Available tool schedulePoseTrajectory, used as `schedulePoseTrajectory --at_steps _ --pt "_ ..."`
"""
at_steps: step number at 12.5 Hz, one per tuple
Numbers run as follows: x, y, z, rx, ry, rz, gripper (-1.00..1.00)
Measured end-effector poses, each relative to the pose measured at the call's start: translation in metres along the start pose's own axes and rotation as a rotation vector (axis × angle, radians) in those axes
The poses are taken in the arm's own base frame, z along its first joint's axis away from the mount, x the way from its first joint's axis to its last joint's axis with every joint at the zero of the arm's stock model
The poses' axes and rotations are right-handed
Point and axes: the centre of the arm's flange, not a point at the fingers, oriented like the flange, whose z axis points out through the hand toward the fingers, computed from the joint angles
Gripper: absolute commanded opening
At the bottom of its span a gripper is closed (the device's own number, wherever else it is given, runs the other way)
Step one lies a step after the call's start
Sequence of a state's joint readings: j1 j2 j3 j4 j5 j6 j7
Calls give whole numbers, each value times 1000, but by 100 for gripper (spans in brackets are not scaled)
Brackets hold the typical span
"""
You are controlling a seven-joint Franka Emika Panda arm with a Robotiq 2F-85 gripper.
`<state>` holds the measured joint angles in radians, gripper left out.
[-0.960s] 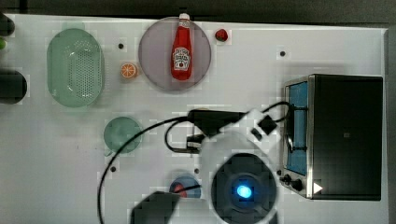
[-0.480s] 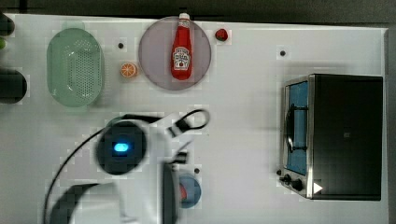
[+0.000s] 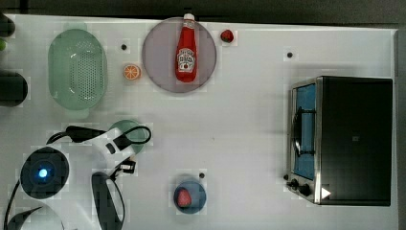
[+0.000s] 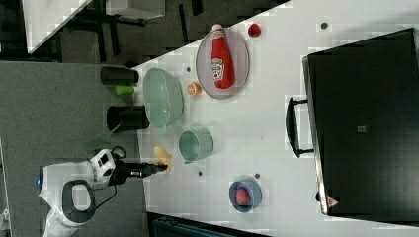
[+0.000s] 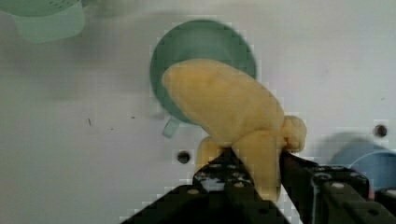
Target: Pick Banana and place it in mug.
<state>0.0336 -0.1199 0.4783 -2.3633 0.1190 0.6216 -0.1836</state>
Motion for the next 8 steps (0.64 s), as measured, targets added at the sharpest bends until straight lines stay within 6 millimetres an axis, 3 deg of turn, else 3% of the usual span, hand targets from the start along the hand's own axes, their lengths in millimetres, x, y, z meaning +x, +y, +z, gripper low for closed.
schedulePoseTrajectory --at_steps 3,5,6,8 --pt "12 -19 46 39 -39 44 -46" --pt "23 -20 83 89 -29 71 -46" --pt "27 -18 101 93 -48 82 -38" --pt "38 -10 127 115 -61 152 7"
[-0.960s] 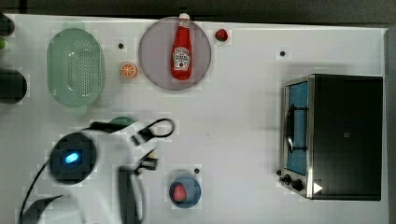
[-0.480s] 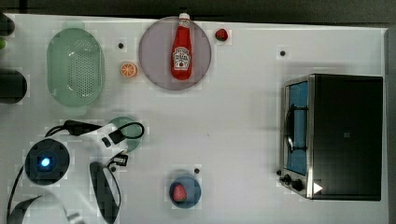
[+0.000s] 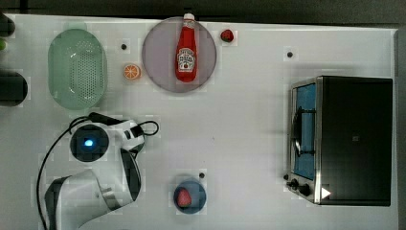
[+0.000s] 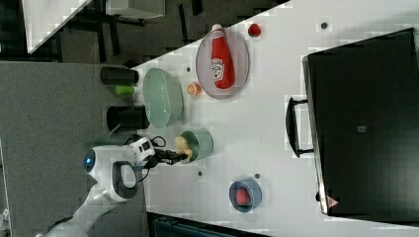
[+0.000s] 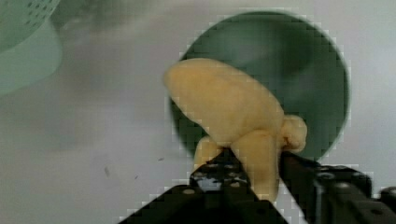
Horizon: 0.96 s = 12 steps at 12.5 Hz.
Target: Pick Banana and place it in mug.
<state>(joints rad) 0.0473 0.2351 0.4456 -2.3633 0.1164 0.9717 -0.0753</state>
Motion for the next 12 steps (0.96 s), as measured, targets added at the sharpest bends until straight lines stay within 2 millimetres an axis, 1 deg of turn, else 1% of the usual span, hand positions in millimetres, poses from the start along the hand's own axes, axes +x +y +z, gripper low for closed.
schedulePoseTrajectory --at_steps 1,3,4,5,7,8,9,10,12 --pt "6 9 6 -7 -9 40 42" --pt "18 24 5 -10 -5 94 87" --pt "20 31 -2 -10 9 111 99" --pt "19 32 -10 -10 17 129 100" --pt "12 23 -31 -14 32 114 100" --pt "10 18 -48 -12 51 105 100" --pt "6 14 -74 -1 92 98 100" --pt "2 13 -107 15 150 93 100" --pt "-6 24 -181 17 209 118 100"
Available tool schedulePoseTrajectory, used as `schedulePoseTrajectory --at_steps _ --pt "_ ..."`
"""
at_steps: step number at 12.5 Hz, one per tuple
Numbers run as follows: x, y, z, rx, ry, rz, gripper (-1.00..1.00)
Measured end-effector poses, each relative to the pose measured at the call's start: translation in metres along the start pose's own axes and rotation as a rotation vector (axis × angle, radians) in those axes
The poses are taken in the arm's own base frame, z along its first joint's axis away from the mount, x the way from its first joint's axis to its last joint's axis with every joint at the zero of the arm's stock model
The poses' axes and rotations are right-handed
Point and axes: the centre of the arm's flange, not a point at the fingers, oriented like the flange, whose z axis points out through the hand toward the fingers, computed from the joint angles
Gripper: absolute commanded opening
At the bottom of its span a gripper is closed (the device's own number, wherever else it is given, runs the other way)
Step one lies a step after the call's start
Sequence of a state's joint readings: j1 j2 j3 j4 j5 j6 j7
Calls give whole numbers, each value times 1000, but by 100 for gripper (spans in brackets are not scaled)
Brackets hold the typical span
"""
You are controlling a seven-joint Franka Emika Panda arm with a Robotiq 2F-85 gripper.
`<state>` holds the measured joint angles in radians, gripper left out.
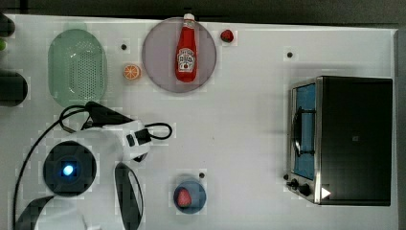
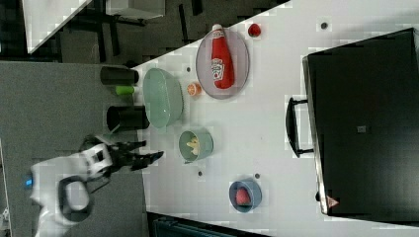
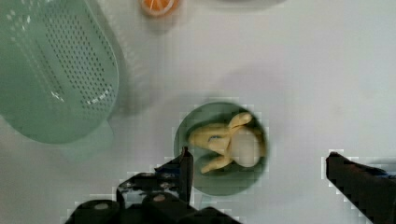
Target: Pick Banana and place it in mug.
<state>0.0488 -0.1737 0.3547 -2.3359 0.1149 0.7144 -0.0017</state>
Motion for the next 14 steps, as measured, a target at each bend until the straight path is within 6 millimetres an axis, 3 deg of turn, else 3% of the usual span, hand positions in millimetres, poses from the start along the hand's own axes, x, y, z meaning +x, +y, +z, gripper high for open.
schedulePoseTrajectory --at_steps 4,7,9,11,12,14 --pt "16 56 -139 11 -13 143 100" --pt "64 113 -198 28 -33 273 100" --pt "99 161 -214 -21 45 338 100" --pt "118 209 -208 -95 36 413 100" --pt "121 221 -209 -99 25 445 100" --pt "118 222 -204 -126 -1 445 100"
